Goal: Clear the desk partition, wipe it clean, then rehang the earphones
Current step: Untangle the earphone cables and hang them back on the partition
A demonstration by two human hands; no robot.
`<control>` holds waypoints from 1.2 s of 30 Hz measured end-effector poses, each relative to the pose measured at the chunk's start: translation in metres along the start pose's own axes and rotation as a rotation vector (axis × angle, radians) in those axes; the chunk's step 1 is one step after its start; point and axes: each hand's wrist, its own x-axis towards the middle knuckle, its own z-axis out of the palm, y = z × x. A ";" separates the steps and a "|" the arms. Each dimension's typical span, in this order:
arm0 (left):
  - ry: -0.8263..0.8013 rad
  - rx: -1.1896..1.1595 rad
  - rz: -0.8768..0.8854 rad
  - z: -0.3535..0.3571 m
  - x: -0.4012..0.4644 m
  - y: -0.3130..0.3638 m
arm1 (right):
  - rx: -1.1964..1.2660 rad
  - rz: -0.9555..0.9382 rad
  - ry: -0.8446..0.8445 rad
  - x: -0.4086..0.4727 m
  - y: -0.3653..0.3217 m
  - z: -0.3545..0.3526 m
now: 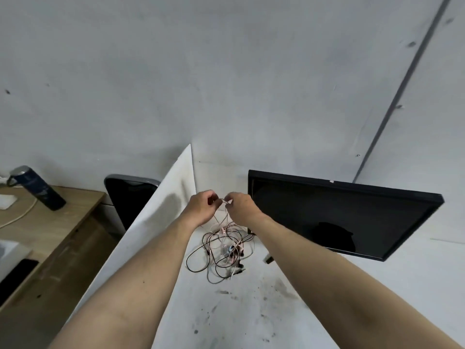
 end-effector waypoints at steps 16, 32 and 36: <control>-0.435 -0.055 -0.066 -0.036 -0.019 0.001 | -0.157 0.059 -0.231 -0.034 0.002 -0.065; -0.588 -0.164 -0.253 -0.022 -0.026 0.006 | 0.068 0.252 -0.677 -0.047 0.002 -0.110; -0.603 -0.345 -0.163 -0.028 -0.024 0.017 | -0.145 0.286 -0.683 -0.048 0.006 -0.101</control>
